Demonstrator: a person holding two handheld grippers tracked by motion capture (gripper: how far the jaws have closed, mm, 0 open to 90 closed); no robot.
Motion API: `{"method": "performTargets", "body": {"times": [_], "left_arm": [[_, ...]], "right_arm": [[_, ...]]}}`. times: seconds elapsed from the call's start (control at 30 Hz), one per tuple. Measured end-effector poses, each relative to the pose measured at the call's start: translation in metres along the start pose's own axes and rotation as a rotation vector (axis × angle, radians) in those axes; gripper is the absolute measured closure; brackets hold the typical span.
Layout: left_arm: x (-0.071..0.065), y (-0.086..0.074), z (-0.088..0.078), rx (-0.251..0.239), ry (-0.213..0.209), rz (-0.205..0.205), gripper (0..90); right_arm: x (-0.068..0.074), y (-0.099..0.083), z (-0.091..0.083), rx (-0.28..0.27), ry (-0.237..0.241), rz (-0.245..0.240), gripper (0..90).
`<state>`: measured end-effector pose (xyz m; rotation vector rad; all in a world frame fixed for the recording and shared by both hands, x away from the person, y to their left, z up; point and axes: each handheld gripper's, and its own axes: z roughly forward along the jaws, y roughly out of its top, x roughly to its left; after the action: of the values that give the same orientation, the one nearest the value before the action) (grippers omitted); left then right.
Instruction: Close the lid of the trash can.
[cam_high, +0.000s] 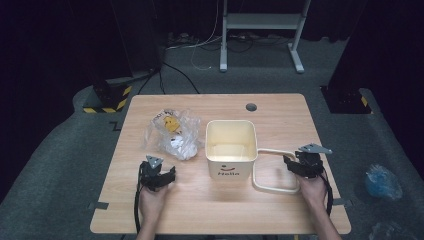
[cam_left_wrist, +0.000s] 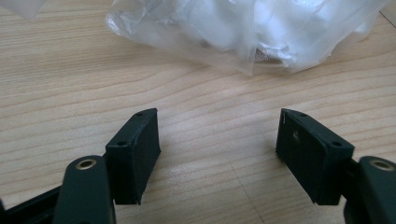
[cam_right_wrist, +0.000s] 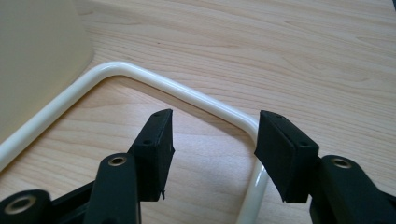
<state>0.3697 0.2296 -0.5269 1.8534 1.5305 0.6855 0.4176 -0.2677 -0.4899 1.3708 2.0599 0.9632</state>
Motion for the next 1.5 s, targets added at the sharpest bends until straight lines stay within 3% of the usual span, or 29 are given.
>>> {"method": "performTargets", "body": {"times": [0.43, 0.73, 1.27, 1.5], "left_arm": [[0.0, 0.0, 0.0, 0.0, -0.001, -0.001, 30.1], [0.0, 0.0, 0.0, 0.0, -0.001, -0.001, 30.1], [0.0, 0.0, 0.0, -0.001, 0.0, -0.001, 30.2], [0.0, 0.0, 0.0, 0.0, 0.0, -0.001, 30.1]], "right_arm": [[-0.015, 0.012, 0.009, 0.033, -0.016, 0.015, 57.1], [-0.026, 0.009, 0.022, 0.066, -0.025, 0.025, 60.5], [-0.028, 0.0, 0.037, 0.099, -0.011, 0.005, 66.2], [-0.029, -0.004, 0.036, 0.077, -0.006, -0.004, 70.5]]}}
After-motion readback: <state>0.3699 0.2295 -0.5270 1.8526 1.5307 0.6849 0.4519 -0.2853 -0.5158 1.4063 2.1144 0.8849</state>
